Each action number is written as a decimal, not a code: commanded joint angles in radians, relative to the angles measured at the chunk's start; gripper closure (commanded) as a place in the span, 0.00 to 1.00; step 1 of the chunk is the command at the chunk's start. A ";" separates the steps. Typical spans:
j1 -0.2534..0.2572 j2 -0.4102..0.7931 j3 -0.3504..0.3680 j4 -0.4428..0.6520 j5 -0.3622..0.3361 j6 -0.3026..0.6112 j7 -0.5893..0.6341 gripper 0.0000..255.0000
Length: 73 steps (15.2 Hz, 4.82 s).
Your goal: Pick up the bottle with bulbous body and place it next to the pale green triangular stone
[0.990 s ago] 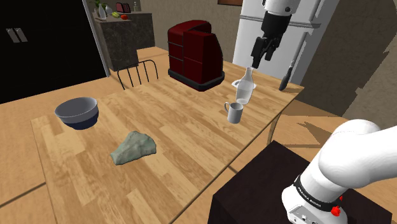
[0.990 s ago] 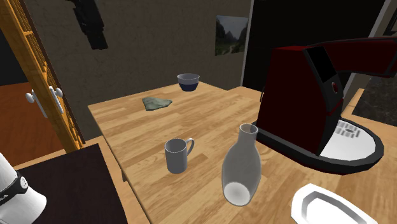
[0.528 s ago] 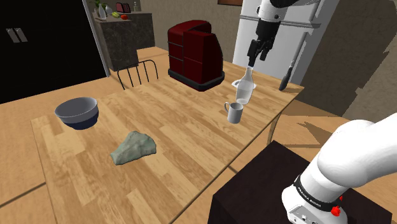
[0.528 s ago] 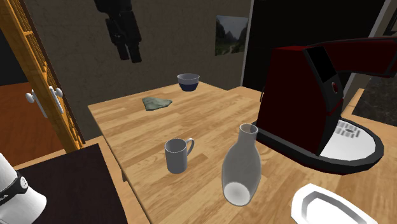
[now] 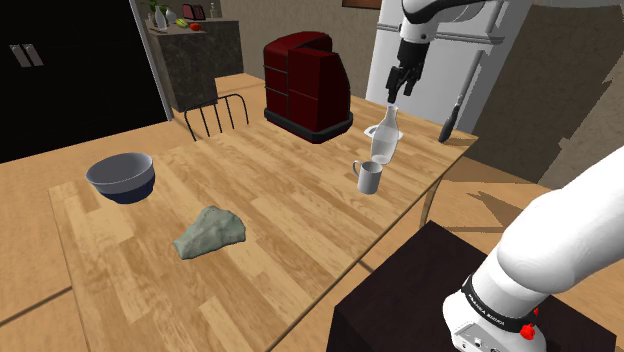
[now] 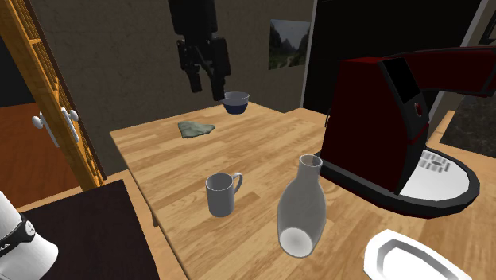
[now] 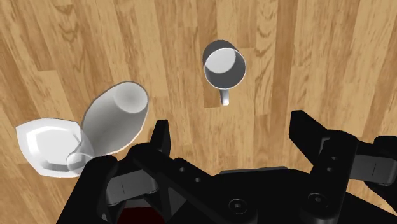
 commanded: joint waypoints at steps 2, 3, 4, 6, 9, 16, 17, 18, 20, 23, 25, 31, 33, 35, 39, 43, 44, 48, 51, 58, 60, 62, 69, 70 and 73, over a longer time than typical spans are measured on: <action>-0.010 0.113 -0.040 0.076 0.032 0.024 -0.056 0.00; -0.015 0.151 -0.052 0.106 0.045 0.028 -0.076 0.00; -0.021 0.190 -0.064 0.137 0.059 0.030 -0.096 0.00; -0.036 0.270 -0.085 0.204 0.091 0.030 -0.136 0.00; -0.067 0.395 -0.107 0.317 0.144 0.020 -0.195 0.00; -0.183 0.713 -0.118 0.661 0.270 -0.061 -0.300 0.00; -0.205 0.763 -0.115 0.724 0.286 -0.080 -0.310 0.00; -0.224 0.804 -0.112 0.777 0.298 -0.097 -0.316 0.00; -0.221 0.802 -0.110 0.749 0.298 -0.070 -0.317 0.00; -0.217 0.803 -0.109 0.710 0.299 -0.030 -0.320 0.00; -0.214 0.805 -0.107 0.686 0.301 -0.005 -0.322 0.00; -0.213 0.806 -0.107 0.679 0.301 0.003 -0.322 0.00; -0.214 0.806 -0.107 0.679 0.301 0.002 -0.322 0.00; -0.214 0.806 -0.107 0.679 0.301 0.002 -0.322 1.00; -0.214 0.806 -0.107 0.679 0.301 0.002 -0.322 1.00; -0.213 0.806 -0.107 0.679 0.301 0.003 -0.322 1.00; -0.214 0.805 -0.108 0.690 0.300 -0.010 -0.321 1.00; -0.219 0.801 -0.110 0.738 0.297 -0.061 -0.317 1.00; -0.224 0.801 -0.111 0.780 0.296 -0.102 -0.314 1.00; -0.241 0.814 -0.111 0.896 0.298 -0.204 -0.308 1.00; -0.247 0.821 -0.111 0.935 0.300 -0.235 -0.306 1.00; -0.255 0.831 -0.110 0.979 0.303 -0.269 -0.304 1.00; -0.134 0.634 -0.114 0.751 0.239 -0.229 -0.224 1.00; -0.112 0.599 -0.112 0.710 0.226 -0.220 -0.205 1.00; -0.054 0.501 -0.099 0.605 0.188 -0.204 -0.143 1.00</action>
